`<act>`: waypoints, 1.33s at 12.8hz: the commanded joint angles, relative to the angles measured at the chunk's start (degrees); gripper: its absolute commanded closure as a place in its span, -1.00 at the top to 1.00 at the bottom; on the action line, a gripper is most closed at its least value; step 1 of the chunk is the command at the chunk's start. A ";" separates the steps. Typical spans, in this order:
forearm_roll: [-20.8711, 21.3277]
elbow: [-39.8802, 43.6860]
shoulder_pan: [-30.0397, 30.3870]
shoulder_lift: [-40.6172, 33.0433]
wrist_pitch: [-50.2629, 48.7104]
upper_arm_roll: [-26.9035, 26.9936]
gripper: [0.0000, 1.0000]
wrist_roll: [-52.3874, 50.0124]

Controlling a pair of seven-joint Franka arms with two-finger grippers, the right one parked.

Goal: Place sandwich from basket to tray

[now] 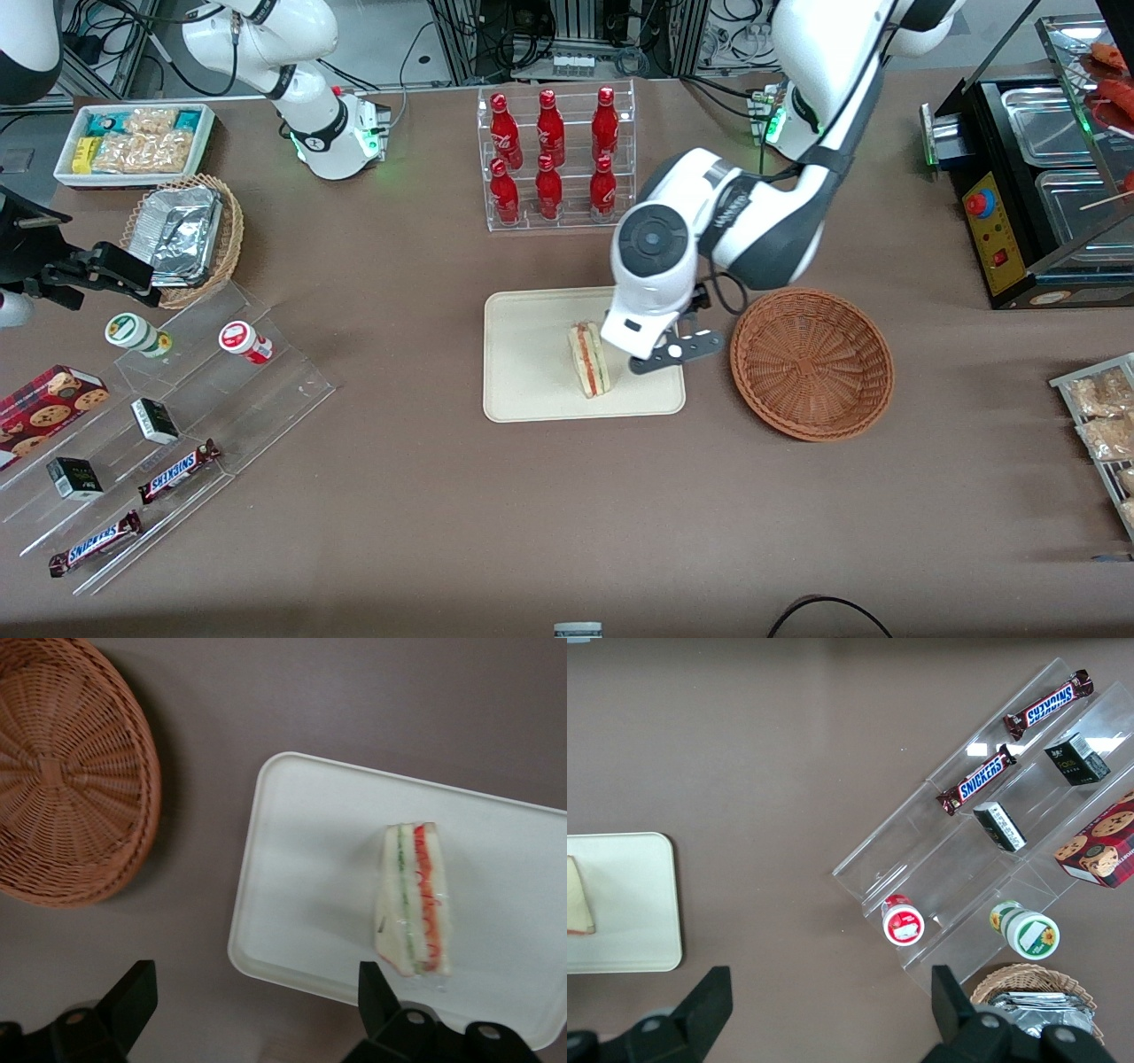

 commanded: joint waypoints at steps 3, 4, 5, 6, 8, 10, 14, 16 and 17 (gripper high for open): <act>-0.34 -12.27 8.38 -11.14 -0.07 -0.27 1.00 12.71; -0.34 -13.77 9.53 -12.64 -0.07 -0.27 1.00 15.09; -0.43 -14.91 11.02 -14.13 -1.46 -0.27 1.00 17.89; -0.87 -14.92 12.78 -14.85 -3.48 -0.27 1.00 20.79; -1.22 -15.01 15.50 -17.56 -7.52 -0.10 1.00 26.94; -1.74 -14.40 20.59 -20.02 -12.00 -0.97 1.00 33.36; -2.28 -13.96 31.66 -26.00 -19.39 -4.66 1.00 46.28; -2.28 -11.86 35.63 -27.24 -21.07 -5.11 1.00 52.17; -2.02 -10.89 36.69 -27.77 -21.77 -4.93 1.00 53.85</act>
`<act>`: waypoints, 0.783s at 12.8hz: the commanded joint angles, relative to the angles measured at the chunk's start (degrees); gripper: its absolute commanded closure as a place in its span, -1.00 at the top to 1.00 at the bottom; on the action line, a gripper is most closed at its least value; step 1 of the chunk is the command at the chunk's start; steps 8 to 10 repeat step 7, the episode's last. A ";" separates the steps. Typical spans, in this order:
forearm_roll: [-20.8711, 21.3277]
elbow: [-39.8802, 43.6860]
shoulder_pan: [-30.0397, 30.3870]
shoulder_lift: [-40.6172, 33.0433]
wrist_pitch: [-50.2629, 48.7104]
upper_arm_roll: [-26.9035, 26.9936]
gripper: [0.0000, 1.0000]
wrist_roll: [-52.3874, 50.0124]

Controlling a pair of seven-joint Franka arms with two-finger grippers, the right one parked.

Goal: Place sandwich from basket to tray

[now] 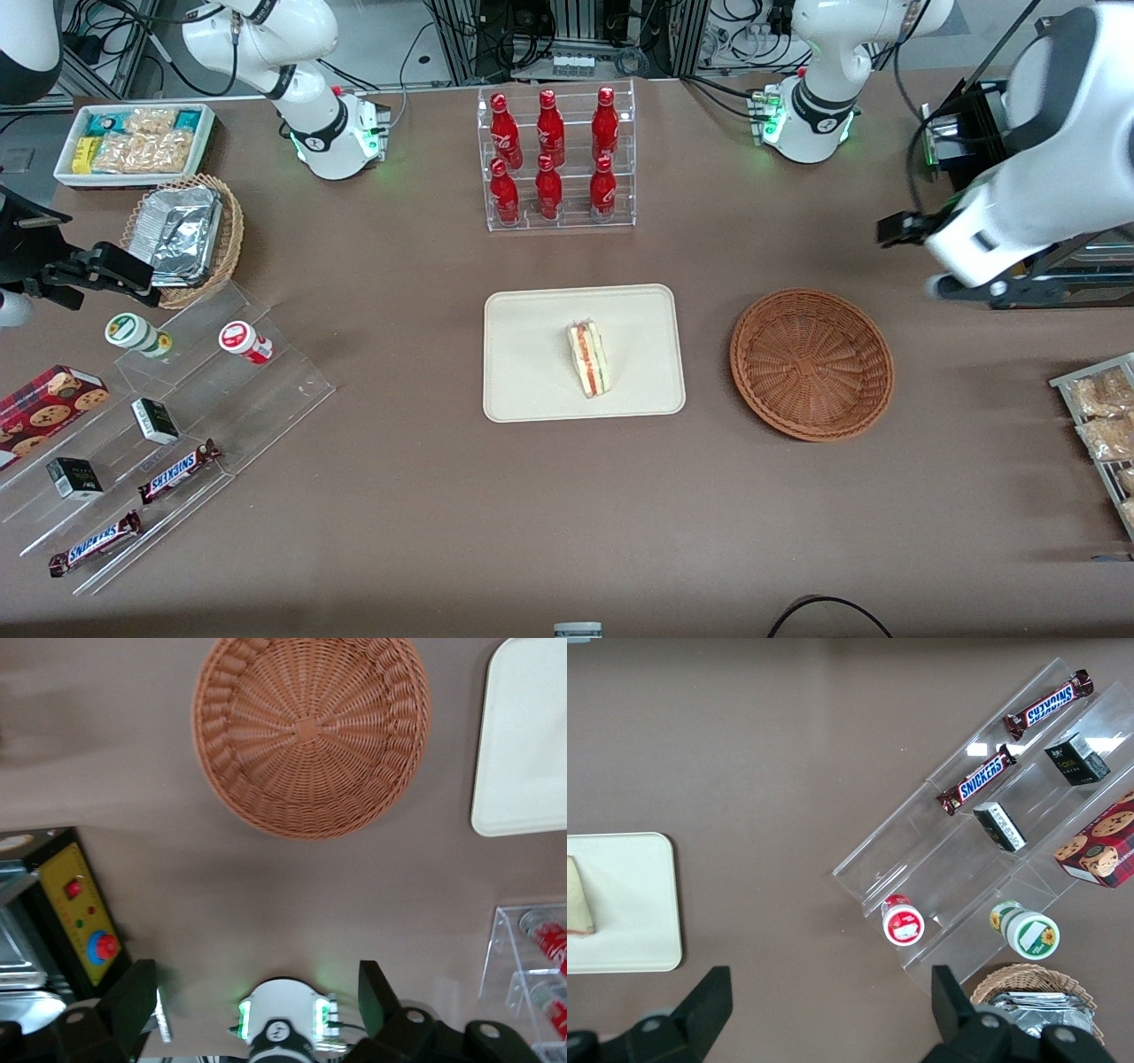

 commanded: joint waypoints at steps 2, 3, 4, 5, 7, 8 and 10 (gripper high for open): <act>0.02 1.82 3.53 -2.73 -1.86 -0.68 1.00 4.17; 0.03 2.26 3.53 -3.26 -1.86 0.80 1.00 4.17; -0.06 2.96 3.70 -3.87 -1.86 2.04 1.00 4.26; -0.15 3.23 4.83 -3.88 -1.86 2.14 1.00 4.43; -0.68 3.23 5.11 -3.88 -1.77 2.66 1.00 4.35; -0.68 3.23 5.11 -3.88 -1.77 2.66 1.00 4.35; -0.68 3.23 5.11 -3.88 -1.77 2.66 1.00 4.35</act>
